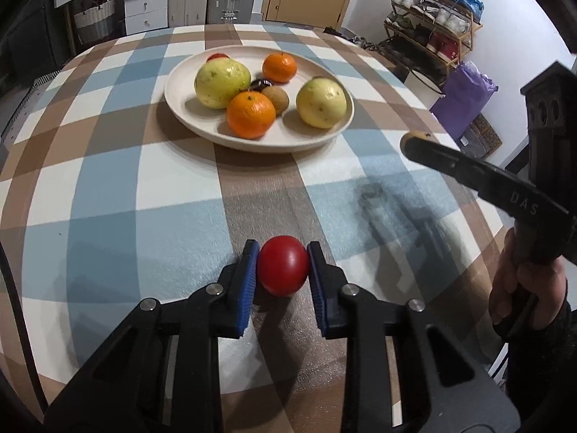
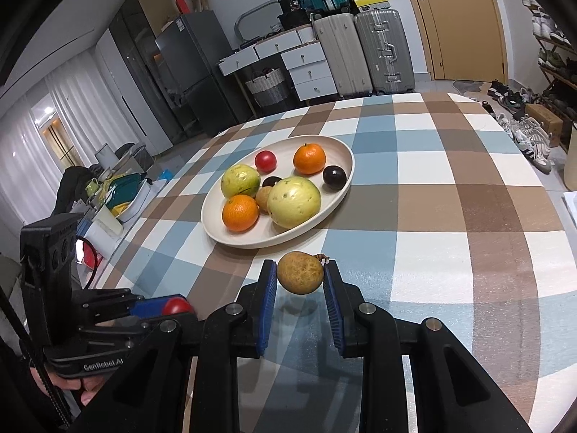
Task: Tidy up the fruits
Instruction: 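Carry the pear and tomato onto the plate and open both grippers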
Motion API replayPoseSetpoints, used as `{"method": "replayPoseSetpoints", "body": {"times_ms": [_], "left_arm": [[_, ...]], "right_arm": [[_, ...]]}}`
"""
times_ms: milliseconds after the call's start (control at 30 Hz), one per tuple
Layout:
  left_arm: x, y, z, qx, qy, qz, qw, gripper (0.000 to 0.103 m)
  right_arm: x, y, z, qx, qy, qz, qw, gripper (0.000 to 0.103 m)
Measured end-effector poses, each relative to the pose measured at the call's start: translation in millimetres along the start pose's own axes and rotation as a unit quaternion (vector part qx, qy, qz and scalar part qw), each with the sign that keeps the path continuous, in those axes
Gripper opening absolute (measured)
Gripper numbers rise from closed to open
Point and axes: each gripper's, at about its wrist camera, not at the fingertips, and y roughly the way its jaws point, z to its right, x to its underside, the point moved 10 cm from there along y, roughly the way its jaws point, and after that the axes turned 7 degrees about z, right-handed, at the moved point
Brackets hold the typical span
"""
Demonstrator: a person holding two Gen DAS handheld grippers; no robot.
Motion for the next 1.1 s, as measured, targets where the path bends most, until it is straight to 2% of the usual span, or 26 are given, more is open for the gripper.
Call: {"method": "replayPoseSetpoints", "body": {"times_ms": [400,767,1100], "left_arm": [[-49,-16,-5,0.011,0.015,0.029,0.9994,0.024],[-103,-5,-1,0.036,0.016,0.026,0.9989,0.024],[-154,13,-11,0.023,0.003,0.039,0.9990,0.024]], "right_arm": [[-23,0,-18,-0.022,-0.014,0.012,1.000,0.027],[-60,18,-26,-0.032,-0.017,0.018,0.999,0.027],[-86,47,-21,-0.034,0.007,0.015,0.999,0.027]]}}
